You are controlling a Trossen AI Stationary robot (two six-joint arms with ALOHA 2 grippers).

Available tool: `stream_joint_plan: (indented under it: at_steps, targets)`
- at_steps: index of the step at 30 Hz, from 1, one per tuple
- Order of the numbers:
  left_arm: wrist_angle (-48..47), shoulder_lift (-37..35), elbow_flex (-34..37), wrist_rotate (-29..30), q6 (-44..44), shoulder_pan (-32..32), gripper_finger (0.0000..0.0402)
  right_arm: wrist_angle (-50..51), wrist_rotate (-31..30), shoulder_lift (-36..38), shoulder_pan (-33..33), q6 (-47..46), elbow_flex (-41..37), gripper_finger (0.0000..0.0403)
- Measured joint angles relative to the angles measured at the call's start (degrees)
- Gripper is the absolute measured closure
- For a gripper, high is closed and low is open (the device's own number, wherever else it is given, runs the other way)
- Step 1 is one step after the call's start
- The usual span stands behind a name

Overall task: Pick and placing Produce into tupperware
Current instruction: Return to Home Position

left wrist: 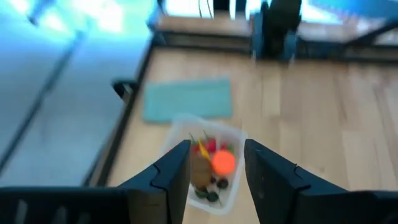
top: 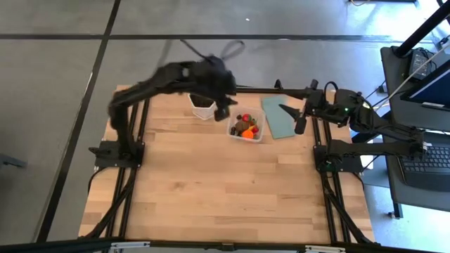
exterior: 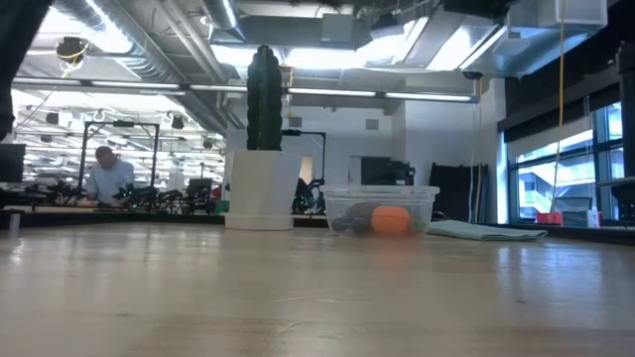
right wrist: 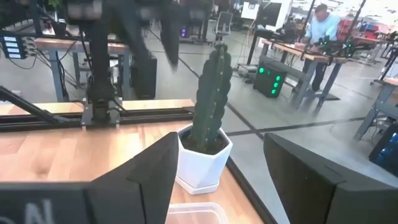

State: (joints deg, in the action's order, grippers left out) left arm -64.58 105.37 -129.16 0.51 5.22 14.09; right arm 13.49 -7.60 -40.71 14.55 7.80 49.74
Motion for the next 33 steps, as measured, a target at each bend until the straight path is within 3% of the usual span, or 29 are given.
stream_joint_plan:
  at_steps: [9,14,21,26,33]
  targets:
    - [0.57,-13.74,0.41,10.97,1.19,-3.45,0.0252,0.07,-1.6,0.78,0.72,0.04,0.0,0.0164]
    - [1.17,-22.49,6.88,18.07,1.83,-6.24,0.0245,-0.26,-2.15,0.78,0.72,0.86,0.0,0.0164]
    - [7.69,-37.6,26.72,24.4,1.33,-8.53,0.0245,-1.62,-6.35,0.74,0.72,4.72,0.0,0.0164]
    - [16.54,-50.49,43.99,25.55,1.38,-8.66,0.0254,-5.21,-6.38,1.14,0.72,6.28,-1.7,0.0164]
    - [27.37,-68.47,66.17,25.63,4.0,-8.62,0.0261,-15.37,-6.39,2.36,0.83,6.01,-12.07,0.0164]
